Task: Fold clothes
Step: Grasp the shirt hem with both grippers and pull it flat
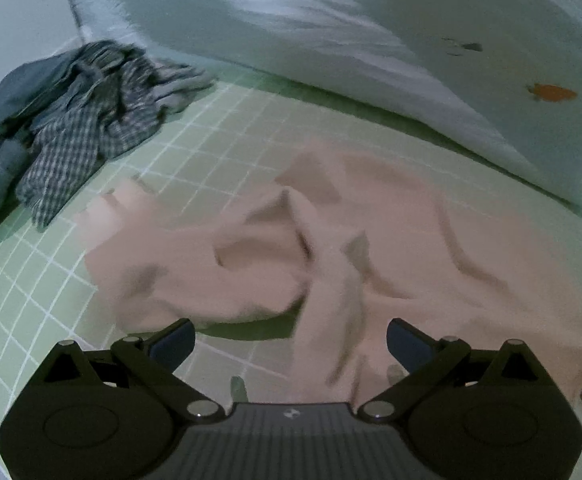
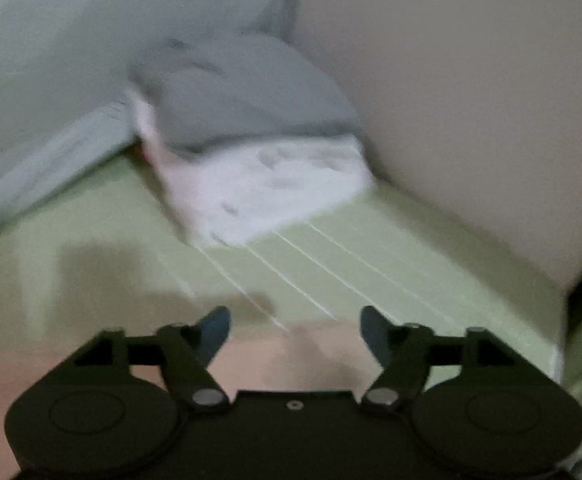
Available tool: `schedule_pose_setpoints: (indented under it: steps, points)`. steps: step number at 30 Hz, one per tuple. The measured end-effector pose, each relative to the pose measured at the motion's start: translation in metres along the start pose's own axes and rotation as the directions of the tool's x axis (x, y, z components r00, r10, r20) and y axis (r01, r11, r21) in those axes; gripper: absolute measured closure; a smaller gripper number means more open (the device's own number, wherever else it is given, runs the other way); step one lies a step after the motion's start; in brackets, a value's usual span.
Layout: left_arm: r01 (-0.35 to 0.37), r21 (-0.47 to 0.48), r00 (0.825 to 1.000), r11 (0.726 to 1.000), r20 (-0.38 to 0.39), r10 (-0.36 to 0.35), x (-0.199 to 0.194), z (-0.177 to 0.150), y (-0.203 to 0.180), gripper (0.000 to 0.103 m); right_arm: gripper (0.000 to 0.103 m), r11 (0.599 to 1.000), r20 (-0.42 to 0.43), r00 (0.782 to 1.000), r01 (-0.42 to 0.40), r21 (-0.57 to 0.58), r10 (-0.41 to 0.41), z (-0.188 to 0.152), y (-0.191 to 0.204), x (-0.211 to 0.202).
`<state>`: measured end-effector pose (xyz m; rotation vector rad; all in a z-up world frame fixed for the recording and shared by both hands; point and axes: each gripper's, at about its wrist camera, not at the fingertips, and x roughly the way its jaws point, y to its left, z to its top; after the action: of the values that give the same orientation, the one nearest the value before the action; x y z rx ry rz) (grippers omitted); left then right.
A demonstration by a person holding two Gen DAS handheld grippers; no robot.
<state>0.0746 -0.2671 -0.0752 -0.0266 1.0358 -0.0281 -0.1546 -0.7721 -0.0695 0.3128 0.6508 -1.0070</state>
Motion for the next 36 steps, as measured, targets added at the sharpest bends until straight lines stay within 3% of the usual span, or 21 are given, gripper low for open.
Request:
schedule_pose_setpoints:
  steps: [2,7,12,20,23,24,26,27,28,30,33,36]
  points:
    - [-0.008,-0.006,1.000,1.000,-0.001,0.008,0.006,0.006,0.004,0.002,0.015,0.998,0.019,0.999,-0.027,-0.057,0.028,0.006,0.018,-0.005]
    - [0.000,-0.001,1.000,1.000,0.021,0.000,0.022,0.038,0.005,0.002,0.012,0.947,-0.047,0.968,-0.253,-0.199,0.248,0.008,0.111,0.000]
    - [0.024,0.033,0.999,0.999,0.043,-0.025,0.050,0.079,-0.007,0.002,0.012,0.858,-0.160,0.894,-0.447,-0.253,0.418,0.004,0.200,0.014]
    - [0.135,0.141,0.991,0.981,-0.011,-0.135,0.115,0.127,-0.042,0.009,0.019,0.728,-0.325,0.775,-0.626,-0.280,0.541,-0.002,0.275,0.043]
    - [0.189,0.175,0.982,0.966,-0.052,-0.183,0.132,0.134,-0.049,0.026,0.034,0.676,-0.382,0.727,-0.680,-0.284,0.571,-0.004,0.297,0.052]
    - [0.195,0.192,0.981,0.962,-0.064,-0.186,0.135,0.135,-0.052,0.036,0.043,0.660,-0.398,0.713,-0.694,-0.287,0.577,-0.005,0.298,0.052]
    - [0.198,0.217,0.980,0.956,-0.079,-0.185,0.140,0.132,-0.057,0.059,0.065,0.623,-0.422,0.683,-0.725,-0.293,0.596,-0.006,0.299,0.049]
    - [0.185,0.226,0.983,0.957,-0.066,-0.174,0.140,0.131,-0.058,0.077,0.084,0.604,-0.435,0.670,-0.738,-0.301,0.602,-0.006,0.300,0.045]
    - [0.183,0.229,0.983,0.956,-0.063,-0.173,0.141,0.131,-0.058,0.094,0.096,0.592,-0.436,0.667,-0.742,-0.314,0.604,-0.006,0.300,0.044]
    - [0.195,0.183,0.981,0.964,-0.049,-0.189,0.141,0.136,-0.054,0.096,0.097,0.597,-0.393,0.685,-0.728,-0.337,0.614,0.005,0.301,0.045]
    - [0.152,0.180,0.986,0.972,0.041,-0.162,0.138,0.151,-0.054,0.097,0.098,0.615,-0.324,0.710,-0.704,-0.355,0.625,0.024,0.305,0.051]
    - [0.143,0.177,0.979,0.974,0.120,-0.166,0.136,0.173,-0.058,0.096,0.098,0.646,-0.288,0.727,-0.687,-0.334,0.624,0.042,0.316,0.068]
